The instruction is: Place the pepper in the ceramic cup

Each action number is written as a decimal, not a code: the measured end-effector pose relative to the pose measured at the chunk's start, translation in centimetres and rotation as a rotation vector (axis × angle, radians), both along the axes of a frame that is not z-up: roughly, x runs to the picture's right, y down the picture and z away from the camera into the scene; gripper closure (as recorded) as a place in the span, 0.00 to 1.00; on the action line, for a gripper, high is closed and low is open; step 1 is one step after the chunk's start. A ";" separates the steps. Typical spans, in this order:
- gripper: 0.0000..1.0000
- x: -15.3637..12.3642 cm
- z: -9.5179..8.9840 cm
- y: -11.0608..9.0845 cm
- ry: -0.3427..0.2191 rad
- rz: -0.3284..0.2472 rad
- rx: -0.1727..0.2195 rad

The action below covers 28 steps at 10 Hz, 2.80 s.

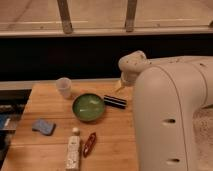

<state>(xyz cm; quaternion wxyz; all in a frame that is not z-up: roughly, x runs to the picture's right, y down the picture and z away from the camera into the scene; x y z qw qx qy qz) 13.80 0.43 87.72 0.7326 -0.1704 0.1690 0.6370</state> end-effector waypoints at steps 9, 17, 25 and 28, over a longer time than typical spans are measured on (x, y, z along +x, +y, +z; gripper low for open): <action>0.20 0.0 -0.1 -0.1 0.000 0.000 0.002; 0.20 0.0 -0.1 -0.1 0.000 0.000 0.001; 0.20 -2.0 -2.2 3.1 -0.022 0.000 -0.042; 0.20 -5.2 -5.6 7.9 -0.071 0.008 -0.097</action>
